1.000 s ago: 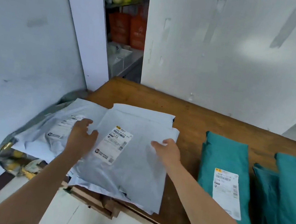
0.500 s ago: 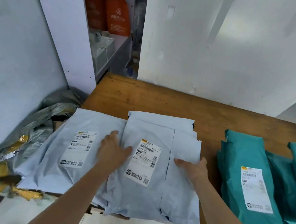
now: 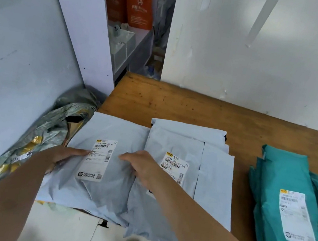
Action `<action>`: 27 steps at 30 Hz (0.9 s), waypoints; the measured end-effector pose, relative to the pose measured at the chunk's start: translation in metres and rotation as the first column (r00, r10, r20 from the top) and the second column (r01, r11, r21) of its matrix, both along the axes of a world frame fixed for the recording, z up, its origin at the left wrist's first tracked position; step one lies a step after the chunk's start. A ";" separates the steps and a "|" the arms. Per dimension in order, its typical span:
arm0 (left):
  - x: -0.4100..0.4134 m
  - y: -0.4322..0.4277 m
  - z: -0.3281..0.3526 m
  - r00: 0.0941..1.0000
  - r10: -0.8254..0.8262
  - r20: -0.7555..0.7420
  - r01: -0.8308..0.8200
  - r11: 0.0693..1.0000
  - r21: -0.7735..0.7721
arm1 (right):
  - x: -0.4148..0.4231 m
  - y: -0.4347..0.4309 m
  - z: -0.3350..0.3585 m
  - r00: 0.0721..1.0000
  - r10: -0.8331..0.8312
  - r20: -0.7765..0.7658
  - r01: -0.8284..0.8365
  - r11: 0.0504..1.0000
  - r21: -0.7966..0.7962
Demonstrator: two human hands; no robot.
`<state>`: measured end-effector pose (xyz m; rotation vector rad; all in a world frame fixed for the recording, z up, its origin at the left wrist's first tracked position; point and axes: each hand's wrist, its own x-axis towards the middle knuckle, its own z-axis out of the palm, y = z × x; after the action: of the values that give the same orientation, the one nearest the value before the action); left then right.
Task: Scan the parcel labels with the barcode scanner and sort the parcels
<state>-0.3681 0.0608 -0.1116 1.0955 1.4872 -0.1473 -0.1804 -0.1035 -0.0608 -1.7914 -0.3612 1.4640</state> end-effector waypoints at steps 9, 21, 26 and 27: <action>-0.009 -0.015 -0.008 0.981 0.033 0.189 -0.019 0.997 -0.075 | -0.030 0.019 -0.032 0.810 0.383 0.445 -0.296 0.921 -0.253; -0.060 -0.047 0.007 0.777 0.337 0.532 -0.374 0.926 -0.041 | -0.029 0.035 -0.037 0.930 -0.267 0.252 0.277 0.961 -0.005; -0.083 -0.047 0.047 0.695 0.332 0.638 -0.485 0.872 0.075 | -0.033 0.037 -0.037 0.941 -0.234 -0.243 0.237 0.971 -0.014; -0.086 -0.046 0.058 0.688 0.309 0.657 -0.496 0.861 0.114 | -0.035 0.035 -0.035 0.937 -0.168 -0.307 0.185 0.983 0.024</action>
<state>-0.4539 0.0146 -0.0535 0.8755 1.1126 0.7160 -0.2154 -0.0685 -0.0957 -1.4846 -0.0777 1.5553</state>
